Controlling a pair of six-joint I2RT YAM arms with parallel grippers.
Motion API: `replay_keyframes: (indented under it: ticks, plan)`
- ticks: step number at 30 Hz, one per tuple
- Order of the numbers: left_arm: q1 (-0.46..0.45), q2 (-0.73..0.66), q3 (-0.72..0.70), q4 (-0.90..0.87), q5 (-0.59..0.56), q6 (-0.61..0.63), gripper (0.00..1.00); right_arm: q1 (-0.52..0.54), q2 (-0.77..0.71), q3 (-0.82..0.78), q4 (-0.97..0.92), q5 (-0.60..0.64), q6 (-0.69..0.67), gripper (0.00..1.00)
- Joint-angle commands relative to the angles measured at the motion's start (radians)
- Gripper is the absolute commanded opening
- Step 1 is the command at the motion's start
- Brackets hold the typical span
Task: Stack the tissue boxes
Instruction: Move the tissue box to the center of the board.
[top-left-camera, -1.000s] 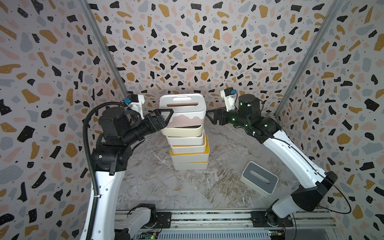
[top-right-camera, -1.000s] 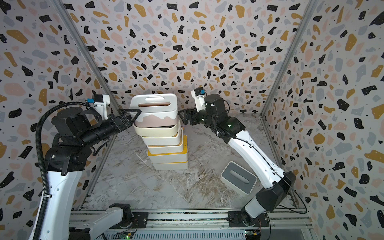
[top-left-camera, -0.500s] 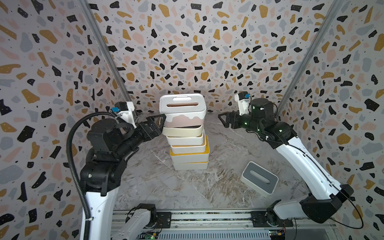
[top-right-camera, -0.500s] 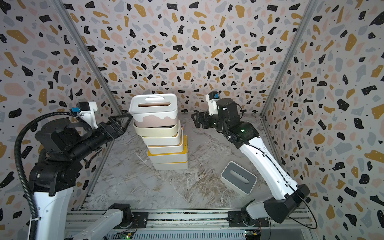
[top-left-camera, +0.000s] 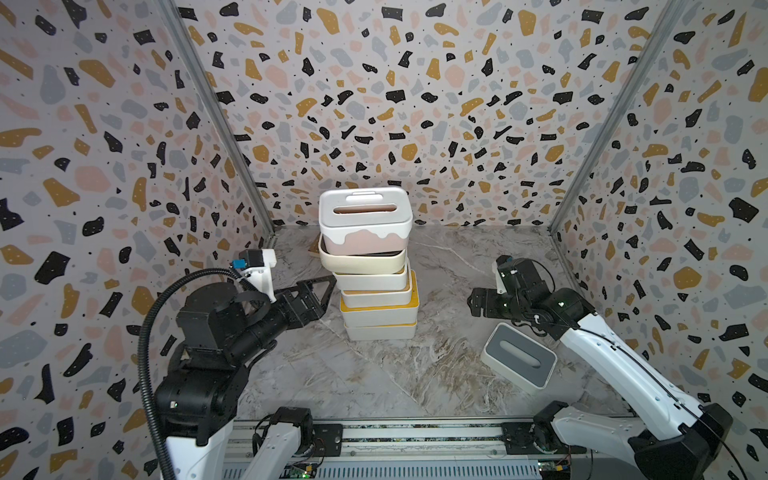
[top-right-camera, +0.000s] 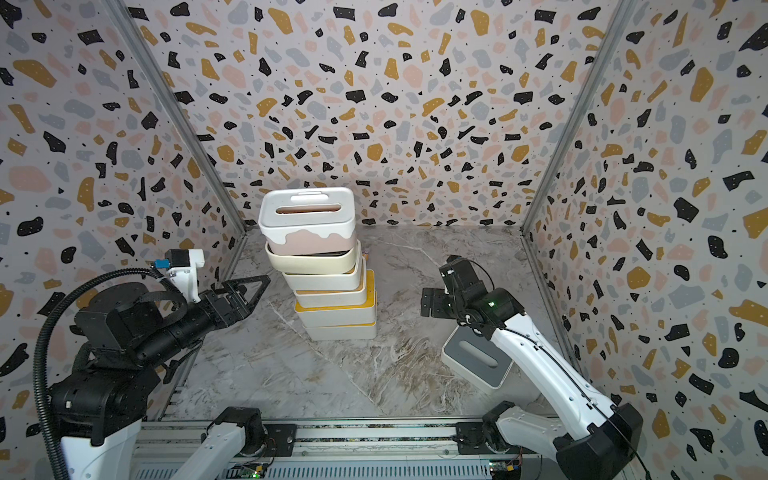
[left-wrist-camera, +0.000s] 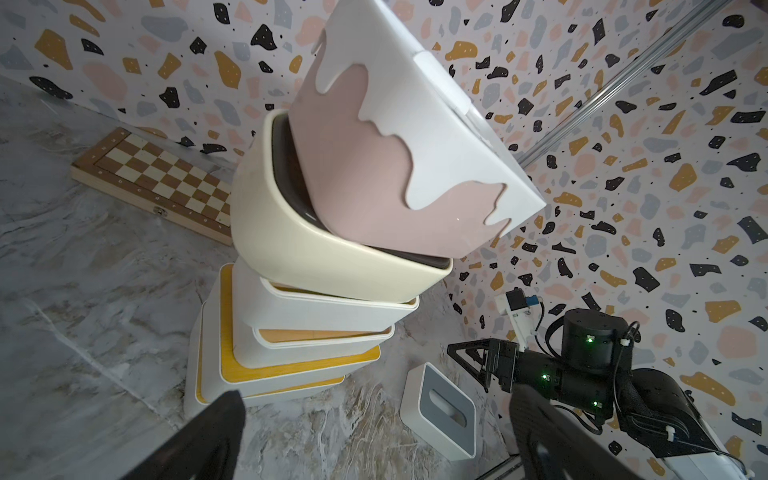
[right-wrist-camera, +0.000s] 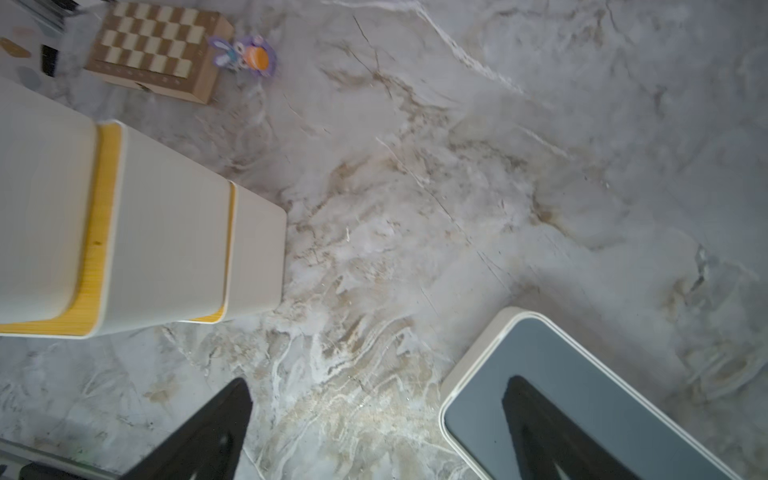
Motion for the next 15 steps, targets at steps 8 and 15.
replay_keyframes:
  ticks: [8,15]
  plan:
    - [-0.006,-0.054,-0.086,-0.003,0.082,0.006,1.0,-0.003,-0.081,-0.236,-0.001,0.024,0.169,1.0]
    - [-0.006,-0.072,-0.124,0.0,0.091,0.002,1.0,-0.048,-0.077,-0.359,0.104,-0.031,0.158,0.99]
